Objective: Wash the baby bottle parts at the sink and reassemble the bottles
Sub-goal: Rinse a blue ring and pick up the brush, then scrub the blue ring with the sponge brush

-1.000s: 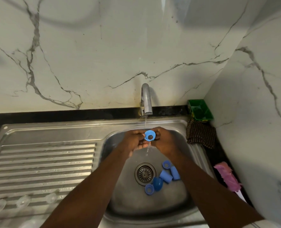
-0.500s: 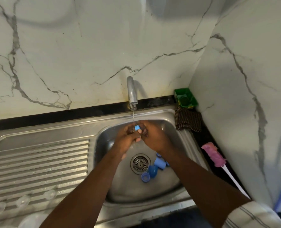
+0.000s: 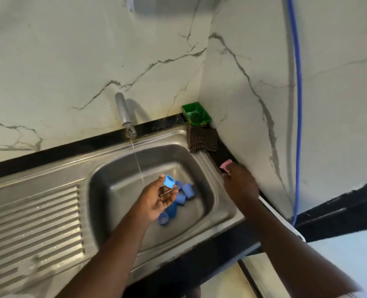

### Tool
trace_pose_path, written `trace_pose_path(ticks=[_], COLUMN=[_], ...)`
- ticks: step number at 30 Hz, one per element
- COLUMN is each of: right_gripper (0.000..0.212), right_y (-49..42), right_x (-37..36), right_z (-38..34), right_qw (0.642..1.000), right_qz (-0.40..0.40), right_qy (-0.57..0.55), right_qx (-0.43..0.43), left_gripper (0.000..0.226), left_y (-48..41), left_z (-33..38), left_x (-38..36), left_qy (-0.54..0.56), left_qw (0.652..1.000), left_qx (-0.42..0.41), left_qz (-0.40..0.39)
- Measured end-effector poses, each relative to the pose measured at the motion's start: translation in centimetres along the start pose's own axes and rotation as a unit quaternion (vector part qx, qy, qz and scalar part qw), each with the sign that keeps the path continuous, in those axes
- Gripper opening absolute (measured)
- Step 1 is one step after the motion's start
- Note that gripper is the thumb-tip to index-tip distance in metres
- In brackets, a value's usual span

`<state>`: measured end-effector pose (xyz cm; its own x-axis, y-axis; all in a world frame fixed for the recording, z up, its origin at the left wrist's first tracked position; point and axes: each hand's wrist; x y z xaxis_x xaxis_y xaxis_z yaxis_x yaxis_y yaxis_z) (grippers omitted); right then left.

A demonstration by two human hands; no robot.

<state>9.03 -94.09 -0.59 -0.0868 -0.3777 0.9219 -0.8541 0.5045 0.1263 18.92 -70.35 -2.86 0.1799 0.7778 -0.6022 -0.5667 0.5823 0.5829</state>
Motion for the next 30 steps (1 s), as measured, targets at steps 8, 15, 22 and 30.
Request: trace_pose_path(ticks=[8,15,22,30], right_gripper=[0.022,0.016,0.010,0.013], right_y=[3.1,3.0,2.8,4.8], right_x=[2.4,1.7,1.4,0.4], right_z=[5.3,6.7,5.9,-7.4], right_qw=[0.974,0.966,0.991,0.947], right_qz=[-0.081,-0.089,-0.054,-0.120], right_qy=[0.154,0.197,0.108,-0.278], right_qx=[-0.147,-0.142,-0.060,0.111], left_gripper=[0.043,0.043,0.039,0.040], left_y=[0.4,3.0,5.6,8.4], left_z=[-1.0,0.4,2.0,3.1], left_x=[-1.9,-1.2,1.7,4.1], left_qy=[-0.030,0.010,0.092,0.149], left_qw=[0.999,0.998,0.986,0.962], left_qx=[-0.002,-0.030,-0.113,-0.203], left_qz=[-0.029,-0.049,-0.074,-0.102])
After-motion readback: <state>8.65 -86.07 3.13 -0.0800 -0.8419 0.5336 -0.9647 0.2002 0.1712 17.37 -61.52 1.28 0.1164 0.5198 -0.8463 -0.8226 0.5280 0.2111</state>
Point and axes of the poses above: each hand's wrist, its own y-axis away from the middle knuckle, its own x-axis out of the back of the hand, z = x × y, and after that the axes turned 12 degrees about -z, right-handed
